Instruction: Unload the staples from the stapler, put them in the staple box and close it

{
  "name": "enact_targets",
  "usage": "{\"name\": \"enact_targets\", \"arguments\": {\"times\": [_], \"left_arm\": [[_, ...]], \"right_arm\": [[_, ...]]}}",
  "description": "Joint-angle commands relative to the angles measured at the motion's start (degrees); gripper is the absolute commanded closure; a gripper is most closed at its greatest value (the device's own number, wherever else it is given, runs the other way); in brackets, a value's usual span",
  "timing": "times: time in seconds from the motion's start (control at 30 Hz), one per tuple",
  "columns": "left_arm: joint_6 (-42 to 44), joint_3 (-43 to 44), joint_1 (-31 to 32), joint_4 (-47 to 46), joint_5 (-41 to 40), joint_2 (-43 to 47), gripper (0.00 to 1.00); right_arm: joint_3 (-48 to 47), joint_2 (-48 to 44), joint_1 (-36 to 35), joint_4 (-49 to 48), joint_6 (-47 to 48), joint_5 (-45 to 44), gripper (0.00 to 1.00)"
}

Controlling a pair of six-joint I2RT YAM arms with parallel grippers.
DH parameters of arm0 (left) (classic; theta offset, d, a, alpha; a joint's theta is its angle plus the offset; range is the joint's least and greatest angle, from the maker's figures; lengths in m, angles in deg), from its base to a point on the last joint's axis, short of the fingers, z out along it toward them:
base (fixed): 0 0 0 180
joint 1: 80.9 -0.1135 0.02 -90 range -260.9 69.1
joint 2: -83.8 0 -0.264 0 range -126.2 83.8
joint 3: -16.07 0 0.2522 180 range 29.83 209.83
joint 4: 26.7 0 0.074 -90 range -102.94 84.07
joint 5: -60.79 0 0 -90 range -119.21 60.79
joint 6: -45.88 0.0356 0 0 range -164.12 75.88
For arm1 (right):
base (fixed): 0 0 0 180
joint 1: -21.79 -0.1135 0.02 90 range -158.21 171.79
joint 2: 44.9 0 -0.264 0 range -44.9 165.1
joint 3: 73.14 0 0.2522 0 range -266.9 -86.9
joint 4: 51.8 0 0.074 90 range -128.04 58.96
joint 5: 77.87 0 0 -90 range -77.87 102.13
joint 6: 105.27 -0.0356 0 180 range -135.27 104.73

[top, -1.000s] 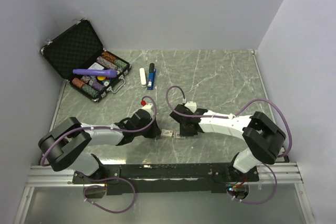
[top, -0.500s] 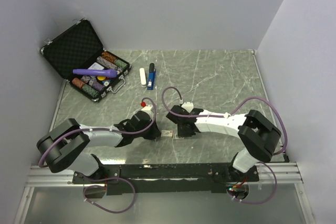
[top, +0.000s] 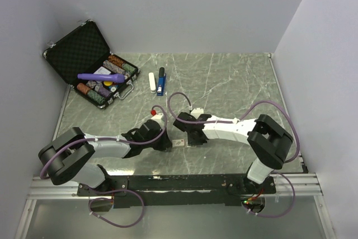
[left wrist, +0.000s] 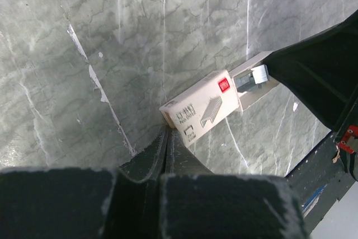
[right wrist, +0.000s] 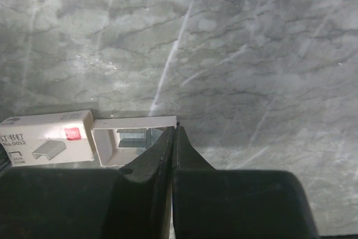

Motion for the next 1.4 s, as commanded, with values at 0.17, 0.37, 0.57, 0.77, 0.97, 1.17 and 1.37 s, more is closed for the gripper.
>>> {"name": "enact_targets", "arguments": {"times": [0.17, 0.37, 0.57, 0.77, 0.97, 1.17, 1.37], "left_arm": [[-0.33, -0.47, 0.76, 0.27, -0.37, 0.77, 0.99], [-0.33, -0.82, 0.94, 0.36, -0.89, 0.94, 0.99], [-0.33, -1.00, 1.02, 0.18, -1.07, 1.03, 0.99], [-0.24, -1.00, 1.11, 0.10, -0.98, 0.94, 0.99], [-0.06, -1.00, 1.20, 0.10, -0.90, 0.86, 0.99], [0.20, -0.56, 1.46, -0.17, -0.37, 0.15, 0.99], [0.29, -0.39, 1.73, -0.17, -0.11, -0.38, 0.99]], "right_arm": [[-4.20, 1.54, -0.52, 3.00, -0.14, -3.80, 1.00], [-5.88, 2.42, -0.52, 3.26, 0.56, -4.42, 1.00], [-6.14, 2.77, -0.61, 3.17, 0.83, -3.80, 1.00], [-5.88, 2.24, -0.96, 3.08, 0.83, -3.54, 1.00], [-5.53, 0.22, -0.96, 2.21, 1.53, -3.01, 1.00], [-6.05, 0.13, -1.05, 1.68, 3.37, -2.57, 1.00], [-6.23, -0.39, -0.96, 0.97, 4.60, -2.22, 1.00]]}}
